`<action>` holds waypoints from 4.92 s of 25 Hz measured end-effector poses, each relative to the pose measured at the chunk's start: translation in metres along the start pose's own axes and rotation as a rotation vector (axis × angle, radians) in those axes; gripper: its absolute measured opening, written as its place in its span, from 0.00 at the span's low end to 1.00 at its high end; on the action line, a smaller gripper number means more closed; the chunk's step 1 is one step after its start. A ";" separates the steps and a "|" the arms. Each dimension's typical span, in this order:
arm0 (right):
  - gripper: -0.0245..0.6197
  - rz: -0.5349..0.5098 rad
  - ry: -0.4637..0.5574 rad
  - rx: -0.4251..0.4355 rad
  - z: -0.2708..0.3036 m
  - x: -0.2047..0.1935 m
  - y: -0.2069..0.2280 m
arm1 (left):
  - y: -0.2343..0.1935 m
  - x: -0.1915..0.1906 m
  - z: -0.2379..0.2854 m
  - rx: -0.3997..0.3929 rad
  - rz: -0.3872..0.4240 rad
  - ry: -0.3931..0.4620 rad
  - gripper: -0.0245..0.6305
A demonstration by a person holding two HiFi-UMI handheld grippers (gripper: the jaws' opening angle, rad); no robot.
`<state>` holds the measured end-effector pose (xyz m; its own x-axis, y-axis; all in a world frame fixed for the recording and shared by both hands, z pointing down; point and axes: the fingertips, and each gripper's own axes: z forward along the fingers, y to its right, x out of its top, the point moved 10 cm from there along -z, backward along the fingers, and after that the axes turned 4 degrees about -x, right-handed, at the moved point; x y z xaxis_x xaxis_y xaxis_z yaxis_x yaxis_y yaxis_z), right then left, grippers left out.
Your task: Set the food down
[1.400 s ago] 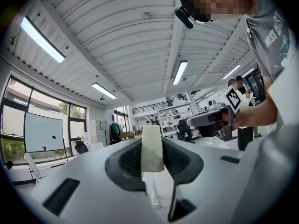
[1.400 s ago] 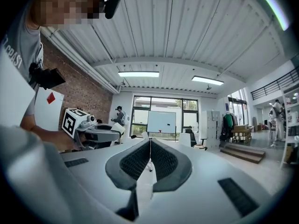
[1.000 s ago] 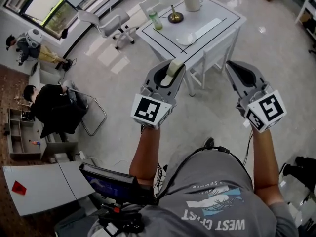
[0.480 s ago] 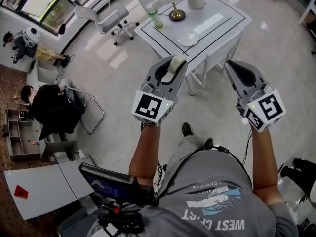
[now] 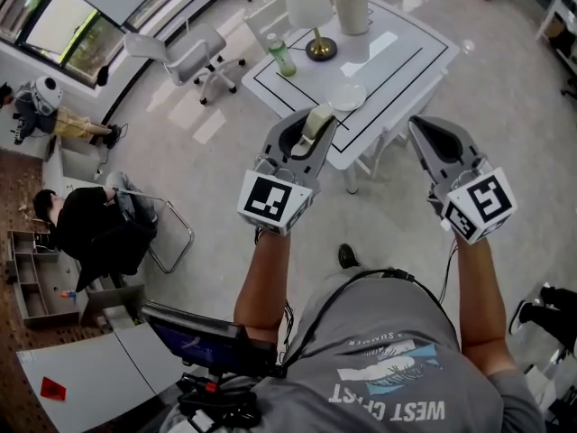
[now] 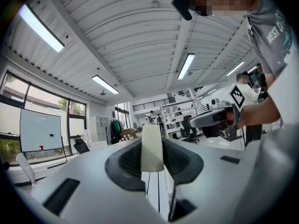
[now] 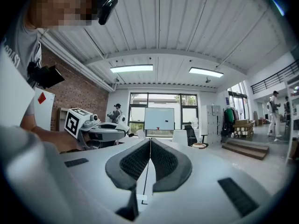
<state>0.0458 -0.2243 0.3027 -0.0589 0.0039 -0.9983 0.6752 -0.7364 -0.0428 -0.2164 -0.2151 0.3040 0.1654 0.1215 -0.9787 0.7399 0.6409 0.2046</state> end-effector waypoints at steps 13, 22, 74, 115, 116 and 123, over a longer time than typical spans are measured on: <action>0.05 -0.010 -0.035 -0.056 0.049 0.005 0.029 | -0.065 -0.022 0.042 -0.042 -0.024 -0.005 0.19; 0.05 0.006 -0.039 -0.001 0.086 -0.005 0.087 | -0.086 -0.036 0.096 -0.002 -0.034 -0.044 0.19; 0.05 0.080 -0.232 -0.006 0.119 -0.085 0.196 | -0.141 -0.270 0.269 -0.065 -0.007 -0.615 0.19; 0.05 0.108 -0.377 -0.085 0.098 -0.121 0.207 | -0.122 -0.381 0.314 -0.221 0.579 -1.005 0.19; 0.05 0.109 -0.378 -0.085 0.097 -0.120 0.207 | -0.121 -0.382 0.313 -0.224 0.595 -1.009 0.19; 0.05 0.115 -0.377 -0.084 0.094 -0.122 0.207 | -0.116 -0.382 0.310 -0.247 0.596 -1.029 0.19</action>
<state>0.1239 -0.4408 0.4193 -0.2351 -0.3354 -0.9123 0.7501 -0.6595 0.0492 -0.1631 -0.5708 0.6593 0.9609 -0.1407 -0.2386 0.2458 0.8304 0.5000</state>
